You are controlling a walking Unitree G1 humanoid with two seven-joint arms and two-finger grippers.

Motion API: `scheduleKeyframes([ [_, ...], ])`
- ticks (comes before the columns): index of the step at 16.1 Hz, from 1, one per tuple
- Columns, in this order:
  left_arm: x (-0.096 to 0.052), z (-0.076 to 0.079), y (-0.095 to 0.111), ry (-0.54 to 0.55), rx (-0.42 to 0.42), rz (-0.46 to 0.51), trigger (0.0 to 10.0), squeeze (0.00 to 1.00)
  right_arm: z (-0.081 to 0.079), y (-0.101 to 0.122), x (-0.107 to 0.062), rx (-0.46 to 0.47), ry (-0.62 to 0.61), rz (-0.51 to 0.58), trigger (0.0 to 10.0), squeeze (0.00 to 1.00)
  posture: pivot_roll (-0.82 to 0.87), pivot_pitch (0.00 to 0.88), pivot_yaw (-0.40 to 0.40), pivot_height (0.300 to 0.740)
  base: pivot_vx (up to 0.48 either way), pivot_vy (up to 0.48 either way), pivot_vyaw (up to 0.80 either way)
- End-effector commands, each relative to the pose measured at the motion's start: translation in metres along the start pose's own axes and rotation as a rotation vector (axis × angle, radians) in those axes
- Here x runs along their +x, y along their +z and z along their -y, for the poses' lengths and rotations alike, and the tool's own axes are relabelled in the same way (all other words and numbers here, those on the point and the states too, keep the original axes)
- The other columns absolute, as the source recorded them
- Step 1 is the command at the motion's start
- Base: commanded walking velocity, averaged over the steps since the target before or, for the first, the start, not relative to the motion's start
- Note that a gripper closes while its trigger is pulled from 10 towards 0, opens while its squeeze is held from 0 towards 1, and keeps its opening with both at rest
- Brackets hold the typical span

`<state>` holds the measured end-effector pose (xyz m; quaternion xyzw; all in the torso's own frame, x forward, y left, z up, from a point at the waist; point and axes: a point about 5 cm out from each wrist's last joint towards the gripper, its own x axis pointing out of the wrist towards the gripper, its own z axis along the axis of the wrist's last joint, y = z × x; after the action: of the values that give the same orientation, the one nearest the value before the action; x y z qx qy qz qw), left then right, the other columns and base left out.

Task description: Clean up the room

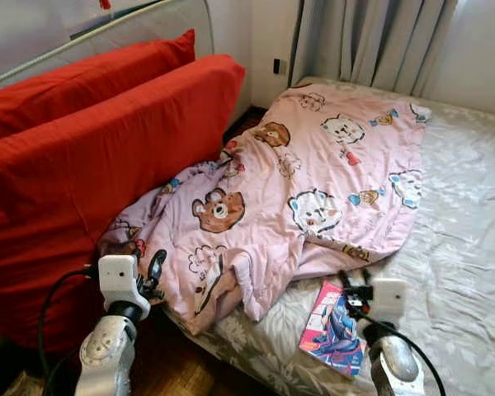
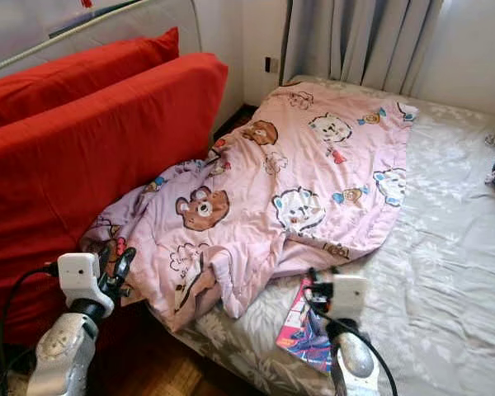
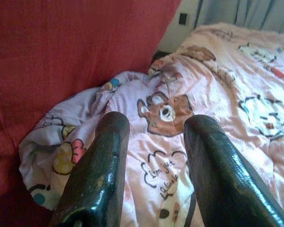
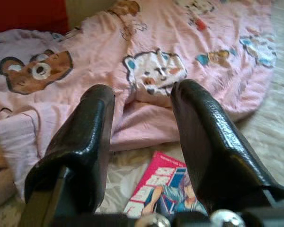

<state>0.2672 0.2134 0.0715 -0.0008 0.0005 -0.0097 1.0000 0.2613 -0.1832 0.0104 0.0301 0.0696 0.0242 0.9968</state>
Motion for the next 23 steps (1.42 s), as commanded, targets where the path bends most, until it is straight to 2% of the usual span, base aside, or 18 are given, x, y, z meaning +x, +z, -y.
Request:
scheduleKeyframes([
  [1,-0.002,-0.004,0.001,0.003,0.022,-0.021,10.0,0.00,0.005,0.005,0.002,-0.020,0.006,0.009,10.0,0.00,-0.02,0.051,-0.008,0.740,0.000,0.000,0.00],
  [3,-0.001,-0.004,0.001,0.017,0.009,-0.023,10.0,0.00,0.010,0.009,0.004,-0.011,-0.015,0.017,10.0,0.00,-0.02,0.044,-0.009,0.740,0.000,0.000,0.00],
  [6,0.001,0.002,-0.002,-0.004,-0.009,-0.032,10.0,0.00,0.001,0.018,0.009,-0.024,0.014,0.049,10.0,0.00,-0.02,0.033,-0.010,0.740,0.000,0.000,0.00],
  [8,0.004,0.001,0.000,-0.001,-0.012,-0.027,10.0,0.00,0.003,0.025,0.012,-0.004,-0.013,0.080,10.0,0.00,-0.02,0.040,-0.015,0.740,0.000,0.000,0.00],
  [16,0.005,0.005,0.000,-0.029,0.005,-0.020,10.0,0.00,0.005,0.018,0.009,-0.023,-0.090,0.035,10.0,0.00,-0.02,0.070,-0.008,0.740,0.000,0.000,0.00],
  [20,0.003,0.007,-0.006,-0.026,-0.002,-0.034,10.0,0.00,0.002,0.016,0.008,-0.024,-0.078,0.032,10.0,0.00,-0.02,0.080,-0.004,0.695,0.000,0.000,0.00],
  [23,0.003,0.007,-0.007,-0.027,-0.001,-0.043,10.0,0.00,0.001,0.019,0.008,-0.016,-0.081,0.049,10.0,0.00,-0.01,0.087,-0.006,0.695,0.000,0.000,0.00],
])
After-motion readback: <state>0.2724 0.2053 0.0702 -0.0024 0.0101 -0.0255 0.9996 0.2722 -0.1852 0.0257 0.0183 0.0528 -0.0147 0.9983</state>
